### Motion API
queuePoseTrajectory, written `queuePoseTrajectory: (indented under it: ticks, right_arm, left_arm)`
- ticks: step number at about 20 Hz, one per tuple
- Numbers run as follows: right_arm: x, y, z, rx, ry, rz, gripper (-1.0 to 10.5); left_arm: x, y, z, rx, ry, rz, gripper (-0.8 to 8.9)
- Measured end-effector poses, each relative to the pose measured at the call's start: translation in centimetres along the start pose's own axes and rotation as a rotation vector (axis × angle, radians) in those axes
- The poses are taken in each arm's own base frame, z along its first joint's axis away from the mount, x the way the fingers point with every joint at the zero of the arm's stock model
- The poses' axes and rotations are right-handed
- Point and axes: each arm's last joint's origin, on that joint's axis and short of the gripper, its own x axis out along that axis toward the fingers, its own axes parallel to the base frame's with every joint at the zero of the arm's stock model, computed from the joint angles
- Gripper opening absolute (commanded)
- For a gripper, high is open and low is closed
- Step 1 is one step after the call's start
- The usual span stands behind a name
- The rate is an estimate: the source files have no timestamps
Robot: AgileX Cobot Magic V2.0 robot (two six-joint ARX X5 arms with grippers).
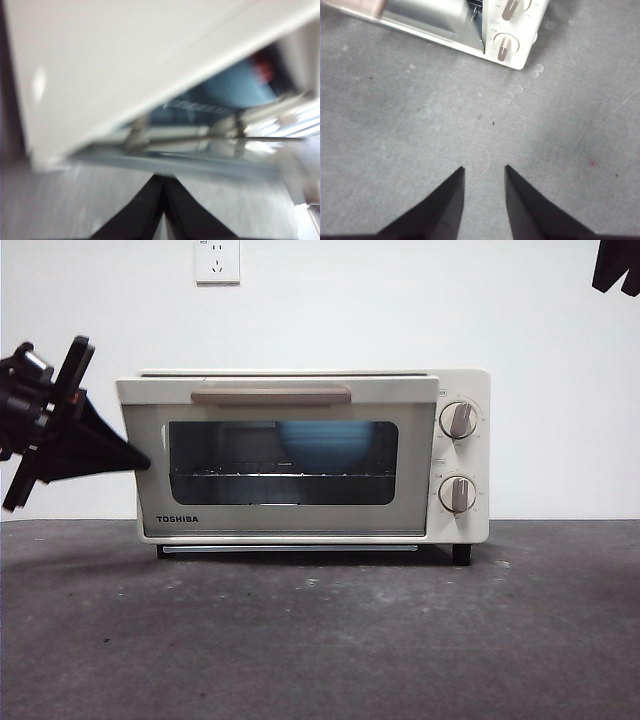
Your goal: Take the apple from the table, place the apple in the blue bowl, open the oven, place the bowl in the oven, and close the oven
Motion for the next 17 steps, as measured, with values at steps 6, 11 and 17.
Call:
queuePoseTrajectory:
  ticks: [6,11,17]
  right_arm:
    - [0.0,0.0,0.0,0.003,0.000,0.000,1.3]
    - [0.0,0.0,0.0,0.004,-0.001,0.008,1.3]
    - [0.9,0.9,0.9,0.000,-0.120,0.174,1.3]
  left_arm:
    - [0.0,-0.4,0.9,-0.013,-0.049,-0.006,0.06]
    - [-1.0,-2.0,1.0,-0.021,-0.035,0.001,0.07]
    - [-4.1,-8.3,-0.1,0.134,-0.026,0.187,0.07]
